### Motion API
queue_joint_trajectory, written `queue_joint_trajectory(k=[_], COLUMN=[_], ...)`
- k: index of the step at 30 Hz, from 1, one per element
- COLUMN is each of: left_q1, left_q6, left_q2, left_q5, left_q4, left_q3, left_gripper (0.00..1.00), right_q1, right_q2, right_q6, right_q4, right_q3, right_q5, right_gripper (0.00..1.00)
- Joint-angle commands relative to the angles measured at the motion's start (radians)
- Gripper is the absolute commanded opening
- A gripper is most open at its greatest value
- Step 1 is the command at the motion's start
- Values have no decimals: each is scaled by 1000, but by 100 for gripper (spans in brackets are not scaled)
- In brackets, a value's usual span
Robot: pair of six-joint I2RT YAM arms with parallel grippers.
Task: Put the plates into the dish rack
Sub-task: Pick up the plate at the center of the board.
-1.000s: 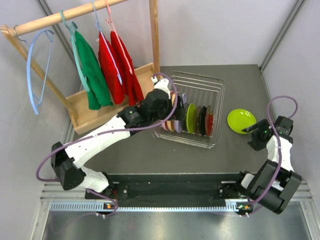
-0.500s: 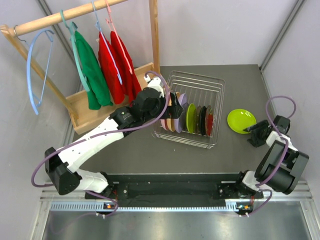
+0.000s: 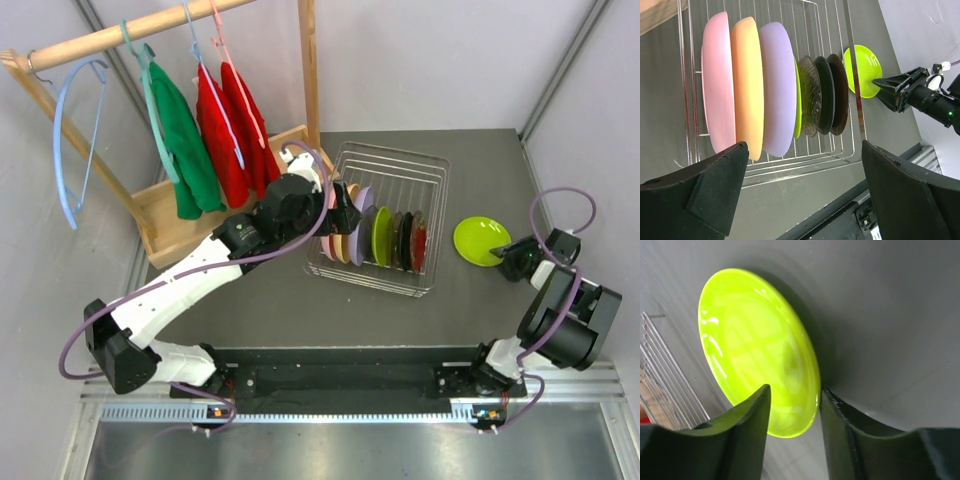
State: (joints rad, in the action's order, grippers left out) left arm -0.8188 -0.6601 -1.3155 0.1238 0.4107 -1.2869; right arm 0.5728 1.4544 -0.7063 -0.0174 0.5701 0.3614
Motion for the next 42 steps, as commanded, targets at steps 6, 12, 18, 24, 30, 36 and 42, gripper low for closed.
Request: queue_joint_trajectory(k=[6,12,18,24,30,36,42], left_q1=[9,10,12,12,15,17,17], left_q6=[-13,-19,-19,-21,-24,-21,-24], left_q2=[47,48,56,62,64,70,71], left_q5=[23,23,31,33,23,5,-30], left_q4=[-35,-32,-23,-23,-27,-33,-70], left_q3=[18,26,32,29,28,29,35], left_gripper=[99,99,99,99,99,99,99], right_q1=[6,6,6,6,6,6,4], right_q2=[50,55,-23,-202,-357,-465,-516], right_q6=[31,33,30,4,-31,-54,-35], right_q4=[48,71,100,209,316,379,402], right_q3=[-6,7,7,77,163,226,287], right_q5=[-61,-62,-41,4,57,163,398], right_gripper=[16,0,0,0,0,0,0])
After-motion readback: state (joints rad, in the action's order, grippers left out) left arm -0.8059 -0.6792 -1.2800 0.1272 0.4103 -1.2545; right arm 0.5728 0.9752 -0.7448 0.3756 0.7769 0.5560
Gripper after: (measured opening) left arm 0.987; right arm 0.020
